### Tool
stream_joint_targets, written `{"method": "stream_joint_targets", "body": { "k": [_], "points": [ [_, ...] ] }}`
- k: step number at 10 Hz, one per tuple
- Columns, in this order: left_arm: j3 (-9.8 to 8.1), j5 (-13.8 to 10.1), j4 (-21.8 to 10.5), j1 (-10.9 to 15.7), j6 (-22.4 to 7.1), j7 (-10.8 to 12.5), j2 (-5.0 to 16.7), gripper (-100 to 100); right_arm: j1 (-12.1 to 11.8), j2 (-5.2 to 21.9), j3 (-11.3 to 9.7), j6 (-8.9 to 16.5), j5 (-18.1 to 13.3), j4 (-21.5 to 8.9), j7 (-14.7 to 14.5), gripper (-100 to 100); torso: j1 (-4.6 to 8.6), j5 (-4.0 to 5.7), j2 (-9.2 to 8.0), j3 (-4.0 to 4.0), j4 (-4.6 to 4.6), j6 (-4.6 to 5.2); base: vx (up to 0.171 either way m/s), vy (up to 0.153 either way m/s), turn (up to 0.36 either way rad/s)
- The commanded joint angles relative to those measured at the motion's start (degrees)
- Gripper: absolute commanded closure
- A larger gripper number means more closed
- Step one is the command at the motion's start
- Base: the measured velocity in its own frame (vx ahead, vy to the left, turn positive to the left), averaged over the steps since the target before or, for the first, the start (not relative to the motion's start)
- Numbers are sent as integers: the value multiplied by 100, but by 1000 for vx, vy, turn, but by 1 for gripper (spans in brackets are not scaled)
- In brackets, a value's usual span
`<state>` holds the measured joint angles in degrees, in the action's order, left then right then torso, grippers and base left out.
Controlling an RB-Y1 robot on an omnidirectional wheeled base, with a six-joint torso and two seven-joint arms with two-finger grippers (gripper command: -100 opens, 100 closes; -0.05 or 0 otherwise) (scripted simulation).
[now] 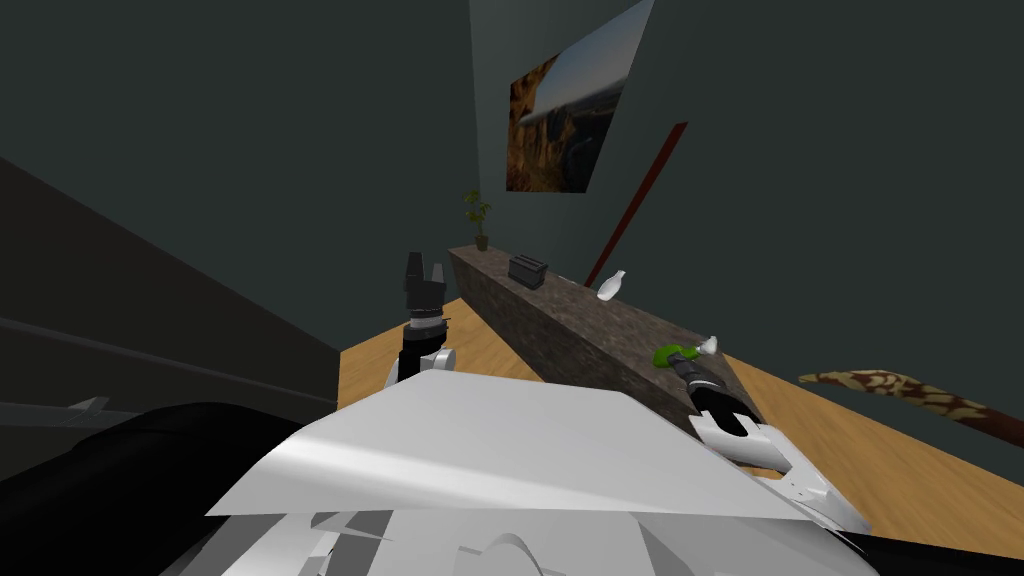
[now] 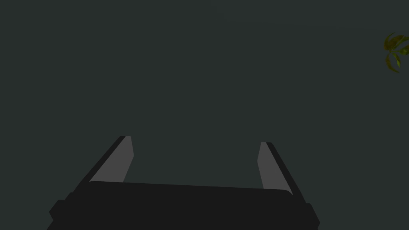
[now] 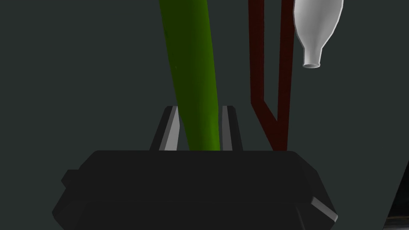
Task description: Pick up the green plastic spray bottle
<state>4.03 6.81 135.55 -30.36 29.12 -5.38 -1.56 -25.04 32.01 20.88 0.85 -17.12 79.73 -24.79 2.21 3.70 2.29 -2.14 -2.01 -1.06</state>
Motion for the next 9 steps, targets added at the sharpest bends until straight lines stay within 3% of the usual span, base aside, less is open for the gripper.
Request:
{"method": "stream_joint_targets", "body": {
  "k": [1, 2, 3, 4, 7, 9],
  "points": [
    [0, 0, 0, 0, 0, 0, 0, 0, -286, -63, 52, -29, -34, 286, -2, 100, 0, 0, 0, 0, 0, 0, 50, -28, -3],
    [0, 0, 0, 0, 0, 0, 0, 0, -431, -63, 52, -29, -34, 446, -2, 100, -9, 1, -9, 4, 0, 0, 9, -2, -7],
    [0, 0, 0, 1, 0, 0, 0, 0, -431, -63, 52, -29, -34, 505, -2, 100, -21, -3, -22, 12, 4, -1, -9, 10, -4],
    [1, 0, 0, 1, 0, 0, -1, 0, -695, -341, 318, 127, -130, 732, 94, 100, -29, -7, -30, 17, 7, -4, 65, -41, 66],
    [0, 0, 0, 0, 0, 0, 0, 0, -1201, -341, 318, 127, -130, 1203, 94, 100, -9, -2, -12, 6, 2, -1, 53, -35, 5],
    [1, 0, 0, 1, 0, 0, -1, 0, -1210, -341, 318, 127, -130, 1403, 94, 100, -36, -12, -26, 15, 7, -10, -3, 12, -3]
  ]
}}
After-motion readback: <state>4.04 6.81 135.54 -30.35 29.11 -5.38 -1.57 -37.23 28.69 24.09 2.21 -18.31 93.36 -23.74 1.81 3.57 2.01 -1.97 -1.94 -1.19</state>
